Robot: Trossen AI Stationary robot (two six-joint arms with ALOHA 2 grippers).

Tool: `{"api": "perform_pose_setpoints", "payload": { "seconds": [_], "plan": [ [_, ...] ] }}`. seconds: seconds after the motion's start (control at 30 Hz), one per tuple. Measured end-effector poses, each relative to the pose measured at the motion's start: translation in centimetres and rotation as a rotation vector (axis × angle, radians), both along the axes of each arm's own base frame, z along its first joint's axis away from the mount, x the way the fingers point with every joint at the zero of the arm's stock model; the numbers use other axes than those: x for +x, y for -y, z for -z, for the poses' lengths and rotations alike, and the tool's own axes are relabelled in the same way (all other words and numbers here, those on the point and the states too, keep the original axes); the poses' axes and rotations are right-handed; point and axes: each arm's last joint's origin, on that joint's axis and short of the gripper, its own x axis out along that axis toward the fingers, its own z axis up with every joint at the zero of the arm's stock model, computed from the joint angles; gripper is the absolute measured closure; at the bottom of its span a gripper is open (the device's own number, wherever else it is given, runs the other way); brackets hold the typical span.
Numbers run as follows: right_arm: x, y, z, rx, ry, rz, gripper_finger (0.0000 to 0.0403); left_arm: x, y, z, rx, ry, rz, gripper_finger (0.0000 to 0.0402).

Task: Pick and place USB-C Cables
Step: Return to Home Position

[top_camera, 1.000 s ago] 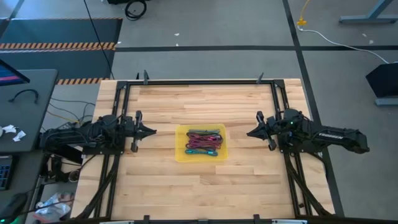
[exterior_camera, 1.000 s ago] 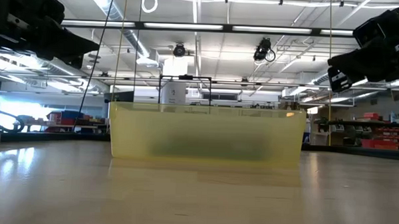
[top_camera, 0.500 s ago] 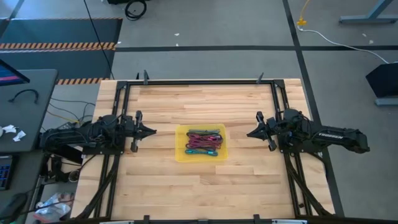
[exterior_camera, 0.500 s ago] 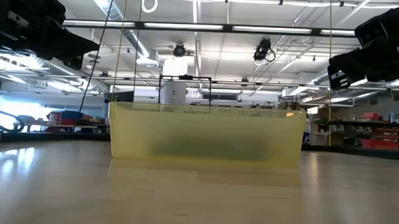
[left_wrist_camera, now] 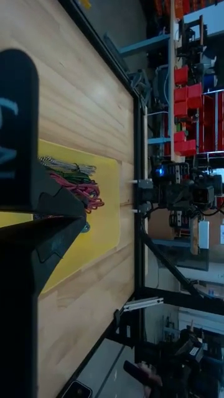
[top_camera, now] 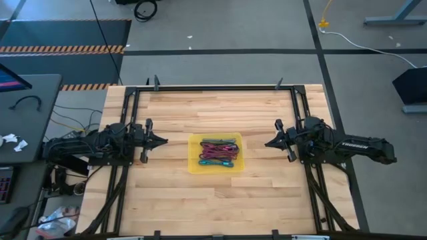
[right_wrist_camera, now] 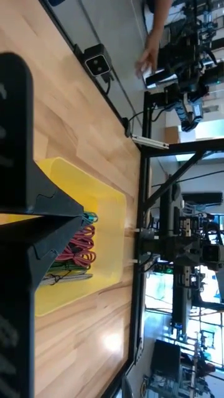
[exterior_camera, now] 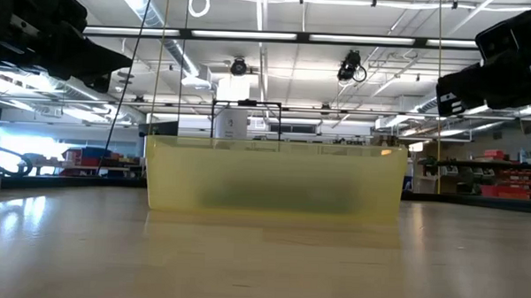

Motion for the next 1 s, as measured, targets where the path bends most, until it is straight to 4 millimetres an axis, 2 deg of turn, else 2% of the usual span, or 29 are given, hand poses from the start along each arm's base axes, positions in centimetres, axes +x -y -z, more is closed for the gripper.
{"api": "perform_pose_setpoints", "payload": {
  "seconds": [1.0],
  "plan": [
    [0.0,0.0,0.02,0.001,-0.001,0.002,0.0391,0.0,0.0,-0.01,0.001,0.0,0.0,0.0377]
  ]
}}
